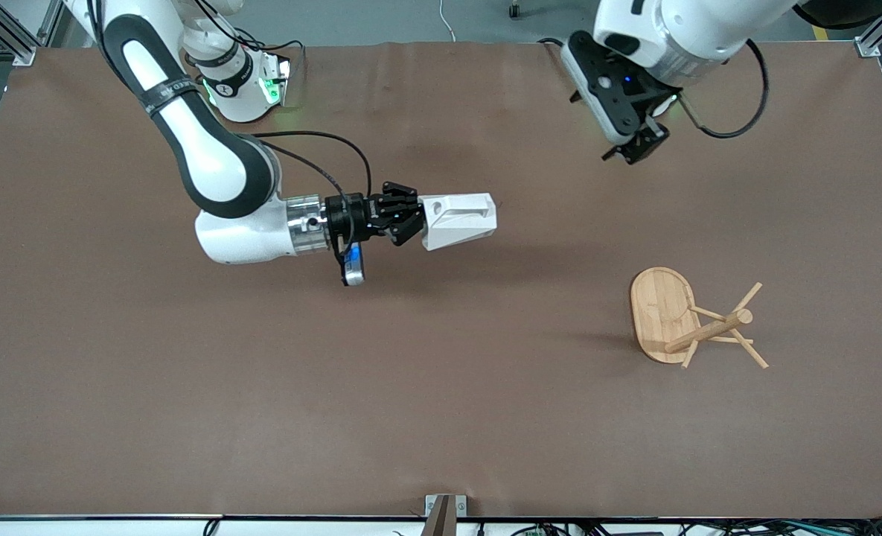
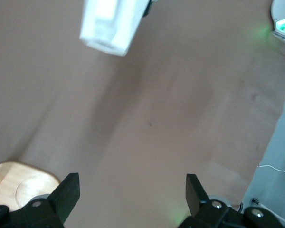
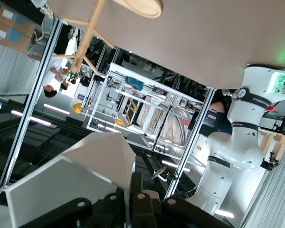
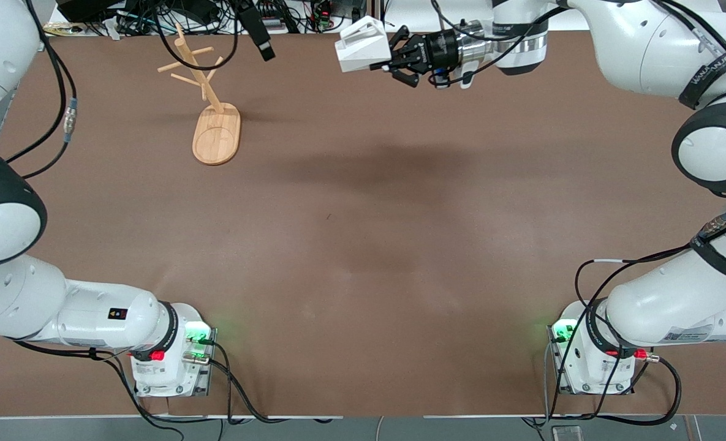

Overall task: Hang cup on rack
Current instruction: 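Bring the left gripper to the cup and grasp its base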

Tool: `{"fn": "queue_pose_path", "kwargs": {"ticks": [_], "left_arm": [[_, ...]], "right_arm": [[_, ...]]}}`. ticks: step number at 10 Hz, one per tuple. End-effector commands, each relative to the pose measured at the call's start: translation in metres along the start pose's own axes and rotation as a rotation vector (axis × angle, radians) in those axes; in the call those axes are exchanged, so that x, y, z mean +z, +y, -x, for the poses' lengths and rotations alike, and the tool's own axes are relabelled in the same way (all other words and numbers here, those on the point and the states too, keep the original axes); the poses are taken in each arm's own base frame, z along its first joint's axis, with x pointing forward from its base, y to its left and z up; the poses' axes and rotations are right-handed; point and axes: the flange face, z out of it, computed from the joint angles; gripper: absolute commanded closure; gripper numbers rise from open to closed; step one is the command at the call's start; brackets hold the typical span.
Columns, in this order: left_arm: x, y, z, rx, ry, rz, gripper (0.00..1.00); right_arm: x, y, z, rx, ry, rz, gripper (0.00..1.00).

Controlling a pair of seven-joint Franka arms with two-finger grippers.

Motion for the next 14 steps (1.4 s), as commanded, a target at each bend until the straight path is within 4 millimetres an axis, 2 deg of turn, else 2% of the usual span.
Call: {"fn": "queue_pose_path", "kwargs": {"ticks": [1, 4, 6, 8, 9, 14], "left_arm": [[0.027, -0.005, -0.006, 0.046, -0.011, 0.036, 0.02], [0.057, -0.013, -0.019, 0.113, 0.013, 0.026, 0.02], [0.07, -0.003, -0.031, 0.144, 0.001, 0.027, 0.02], [0.074, -0.001, -0.032, 0.15, -0.005, 0.026, 0.02], [0.074, -0.004, -0.031, 0.146, -0.001, 0.024, 0.02], [0.09, -0.014, -0.037, 0.127, 0.016, -0.004, 0.01]], "right_arm": [[0.011, 0.01, 0.005, -0.012, -0.026, -0.022, 1.0], [0.033, 0.019, 0.018, -0.014, -0.056, 0.004, 1.0], [0.045, 0.026, 0.023, -0.009, -0.059, 0.013, 1.0], [0.049, 0.028, 0.024, -0.009, -0.05, 0.012, 1.0], [0.059, 0.03, 0.031, -0.012, -0.047, 0.013, 1.0], [0.061, 0.029, 0.039, -0.024, -0.043, 0.011, 1.0]]}}
